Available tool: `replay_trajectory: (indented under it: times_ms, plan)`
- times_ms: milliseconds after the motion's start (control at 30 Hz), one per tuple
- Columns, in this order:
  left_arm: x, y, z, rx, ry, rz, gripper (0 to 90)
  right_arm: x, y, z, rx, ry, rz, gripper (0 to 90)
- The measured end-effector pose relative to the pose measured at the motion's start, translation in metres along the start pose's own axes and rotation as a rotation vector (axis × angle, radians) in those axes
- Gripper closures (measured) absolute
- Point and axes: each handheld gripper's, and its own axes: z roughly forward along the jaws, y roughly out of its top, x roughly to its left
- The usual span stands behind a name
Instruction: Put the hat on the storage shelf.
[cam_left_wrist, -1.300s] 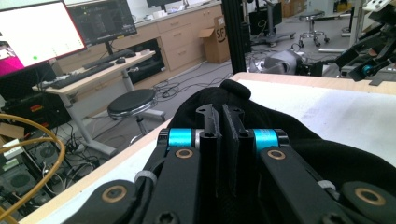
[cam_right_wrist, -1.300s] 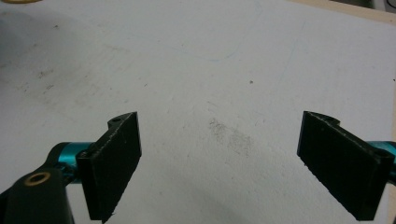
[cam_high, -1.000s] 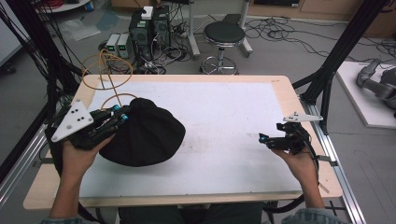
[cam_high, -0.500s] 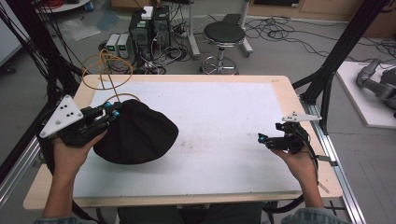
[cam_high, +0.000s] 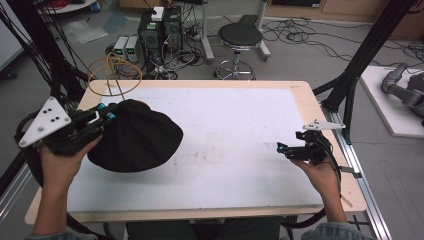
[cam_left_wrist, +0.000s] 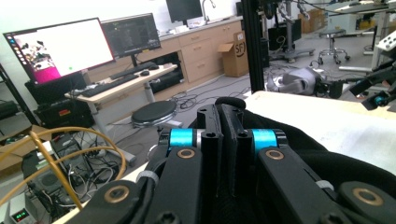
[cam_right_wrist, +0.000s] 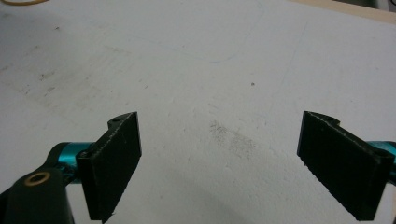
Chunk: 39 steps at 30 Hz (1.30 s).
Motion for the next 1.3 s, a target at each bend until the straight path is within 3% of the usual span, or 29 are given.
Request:
replay_trajectory:
  times_ms: [733,1033,1300]
  plan:
    - [0.018,0.045,-0.029,-0.039,0.074,0.019,86.3,-0.002,0.001,-0.001,-0.005,0.000,0.002,13.4]
    - [0.031,0.062,-0.025,-0.040,0.097,0.045,86.3,-0.002,0.001,-0.002,-0.005,-0.002,0.008,13.4]
    - [0.045,0.070,-0.018,-0.054,0.124,0.033,86.3,-0.003,0.000,-0.003,-0.009,-0.004,0.010,13.4]
